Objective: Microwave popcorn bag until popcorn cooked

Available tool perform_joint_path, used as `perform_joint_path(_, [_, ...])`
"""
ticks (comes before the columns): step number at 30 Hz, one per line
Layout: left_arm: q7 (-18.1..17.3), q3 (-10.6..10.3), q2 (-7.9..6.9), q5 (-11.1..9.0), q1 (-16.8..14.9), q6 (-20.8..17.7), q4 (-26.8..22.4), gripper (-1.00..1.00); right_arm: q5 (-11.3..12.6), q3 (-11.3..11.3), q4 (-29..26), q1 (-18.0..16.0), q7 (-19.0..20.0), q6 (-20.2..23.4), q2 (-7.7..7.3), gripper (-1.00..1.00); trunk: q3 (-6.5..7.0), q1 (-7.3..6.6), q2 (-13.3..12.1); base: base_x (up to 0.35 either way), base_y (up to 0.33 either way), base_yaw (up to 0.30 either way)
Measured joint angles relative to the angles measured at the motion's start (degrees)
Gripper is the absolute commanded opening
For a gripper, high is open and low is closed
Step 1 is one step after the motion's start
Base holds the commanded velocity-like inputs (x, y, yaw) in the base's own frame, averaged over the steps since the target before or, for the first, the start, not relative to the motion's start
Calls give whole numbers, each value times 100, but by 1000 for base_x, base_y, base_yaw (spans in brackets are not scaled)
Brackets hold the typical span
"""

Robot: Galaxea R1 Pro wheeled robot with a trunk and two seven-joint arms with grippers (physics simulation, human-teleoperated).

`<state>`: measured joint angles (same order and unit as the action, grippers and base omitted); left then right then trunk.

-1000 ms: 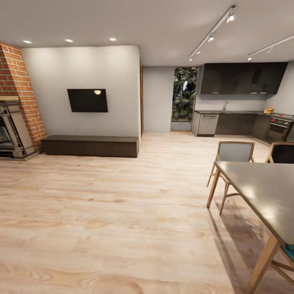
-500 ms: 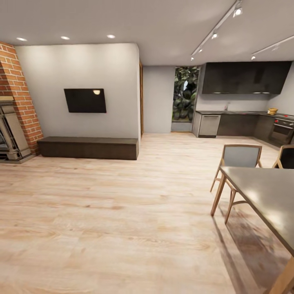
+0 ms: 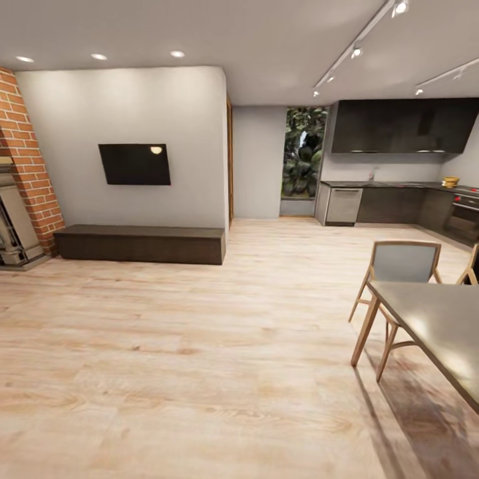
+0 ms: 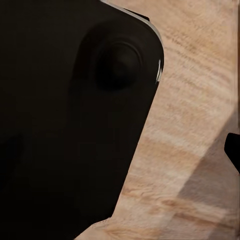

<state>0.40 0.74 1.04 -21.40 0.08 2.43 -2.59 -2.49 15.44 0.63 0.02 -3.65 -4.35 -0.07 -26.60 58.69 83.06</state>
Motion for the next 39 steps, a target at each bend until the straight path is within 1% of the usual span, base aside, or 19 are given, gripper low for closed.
perform_joint_path(39, [0, -6, 0, 0, 0, 0, 0, 100, 3, -3, 0, 0, 1, 1, -7, 100, 0, 0, 0, 325, 0, 0])
